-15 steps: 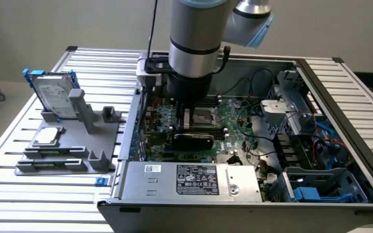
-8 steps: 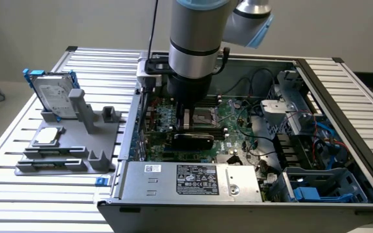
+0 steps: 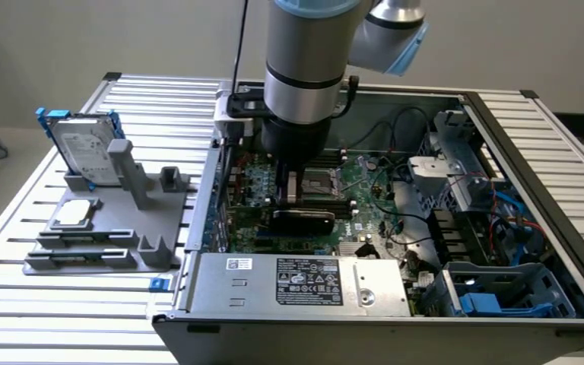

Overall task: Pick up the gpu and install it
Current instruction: 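Press down on the gpu until it lock into place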

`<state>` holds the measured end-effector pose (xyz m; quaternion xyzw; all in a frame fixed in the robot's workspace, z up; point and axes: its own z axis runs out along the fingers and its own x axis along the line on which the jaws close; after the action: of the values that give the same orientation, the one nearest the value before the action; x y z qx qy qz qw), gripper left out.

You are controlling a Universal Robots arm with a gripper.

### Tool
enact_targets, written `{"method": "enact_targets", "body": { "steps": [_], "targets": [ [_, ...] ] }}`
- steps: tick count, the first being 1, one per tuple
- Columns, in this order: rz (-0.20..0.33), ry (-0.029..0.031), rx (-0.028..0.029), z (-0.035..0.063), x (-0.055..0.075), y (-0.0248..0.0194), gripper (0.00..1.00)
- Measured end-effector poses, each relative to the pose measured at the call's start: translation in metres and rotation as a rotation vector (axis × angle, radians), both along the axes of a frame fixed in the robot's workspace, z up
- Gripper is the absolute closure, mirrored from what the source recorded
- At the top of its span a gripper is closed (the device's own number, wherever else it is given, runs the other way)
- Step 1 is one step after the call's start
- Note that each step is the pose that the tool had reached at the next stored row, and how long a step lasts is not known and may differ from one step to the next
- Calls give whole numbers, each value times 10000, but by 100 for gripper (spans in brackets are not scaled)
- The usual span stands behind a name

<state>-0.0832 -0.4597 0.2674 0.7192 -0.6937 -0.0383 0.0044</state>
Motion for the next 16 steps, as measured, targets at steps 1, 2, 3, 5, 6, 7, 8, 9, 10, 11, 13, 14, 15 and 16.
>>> {"method": "enact_targets", "body": {
  "steps": [1, 2, 3, 5, 6, 7, 8, 9, 10, 11, 13, 14, 15, 16],
  "targets": [
    [2, 3, -1, -4, -1, 0, 89],
    [3, 3, -2, -8, -1, 0, 89],
    [5, 3, -2, -12, -2, 0, 89],
    [9, 7, -9, -18, -3, -1, 89],
    [12, 8, -11, -21, -4, -1, 89],
    [13, 7, -11, -23, -4, -1, 89],
    [14, 6, -9, -24, -4, -1, 89],
    [15, 6, -6, -26, -4, -1, 89],
    [16, 8, -2, -24, -4, 0, 89],
    [16, 8, 11, -13, -4, 1, 89],
    [20, 22, 6, 40, -5, 0, 89],
    [24, 30, -1, 68, -8, 0, 89],
    [24, 38, -1, 88, -15, 0, 89],
    [25, 47, -2, 105, -25, 0, 89]
  ]
}}
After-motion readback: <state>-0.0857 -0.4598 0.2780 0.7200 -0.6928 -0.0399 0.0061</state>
